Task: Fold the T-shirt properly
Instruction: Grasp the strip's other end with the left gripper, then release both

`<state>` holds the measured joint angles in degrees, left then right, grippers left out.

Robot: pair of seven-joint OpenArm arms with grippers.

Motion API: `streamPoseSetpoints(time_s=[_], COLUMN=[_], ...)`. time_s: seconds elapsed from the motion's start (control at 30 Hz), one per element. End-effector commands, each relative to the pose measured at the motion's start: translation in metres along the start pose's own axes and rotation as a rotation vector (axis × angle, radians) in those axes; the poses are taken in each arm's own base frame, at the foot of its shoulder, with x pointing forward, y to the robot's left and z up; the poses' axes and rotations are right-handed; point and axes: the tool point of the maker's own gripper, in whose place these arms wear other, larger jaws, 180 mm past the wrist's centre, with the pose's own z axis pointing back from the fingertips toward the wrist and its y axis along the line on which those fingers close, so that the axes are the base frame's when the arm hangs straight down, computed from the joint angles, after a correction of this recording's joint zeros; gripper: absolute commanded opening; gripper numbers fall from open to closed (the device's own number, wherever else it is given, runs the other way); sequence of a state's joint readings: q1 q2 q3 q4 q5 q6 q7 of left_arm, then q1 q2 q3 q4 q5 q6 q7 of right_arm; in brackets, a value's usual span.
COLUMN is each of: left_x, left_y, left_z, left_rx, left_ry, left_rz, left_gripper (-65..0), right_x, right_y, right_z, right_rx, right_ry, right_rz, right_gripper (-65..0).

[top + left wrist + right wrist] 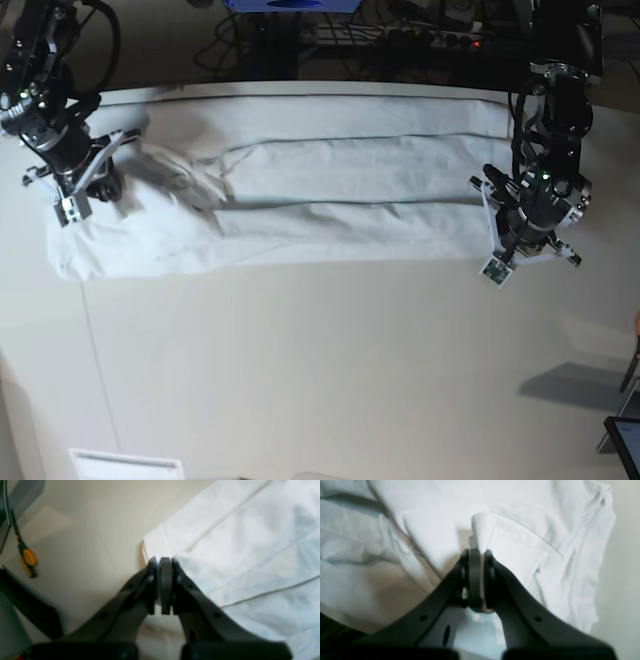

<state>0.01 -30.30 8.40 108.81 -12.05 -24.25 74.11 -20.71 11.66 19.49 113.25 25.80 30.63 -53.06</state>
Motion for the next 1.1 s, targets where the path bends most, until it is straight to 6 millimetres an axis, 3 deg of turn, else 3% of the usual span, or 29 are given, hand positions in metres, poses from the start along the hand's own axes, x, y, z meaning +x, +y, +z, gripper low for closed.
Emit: streamPoseSetpoints(time_s=[0.0,0.17,0.5,1.07], left_x=[0.006,0.004,0.004,-0.007], left_y=[0.015,0.018,-0.006,-0.014], left_z=[0.006,0.007,0.002,0.011], left_rx=[0.044,0.050,0.000,-0.005], left_ry=[-0.014,-0.009,0.009,0.018], left_rz=[-0.008,-0.023,-0.124,-0.155], left_gripper=[-65.0,-65.0,-65.0,-65.0], right_x=[0.010,-0.001,-0.016,-0.018], right_y=[0.000,0.004,0.009,0.013], right_z=[0.004,0.005,0.008,0.007], right_rx=[0.006,0.019,0.034,0.044], right_ry=[-0.036,-0.011,0.025,0.031], right_rz=[0.020,0.024,0.023,0.018], right_gripper=[-65.0,-65.0,-65.0,-64.9])
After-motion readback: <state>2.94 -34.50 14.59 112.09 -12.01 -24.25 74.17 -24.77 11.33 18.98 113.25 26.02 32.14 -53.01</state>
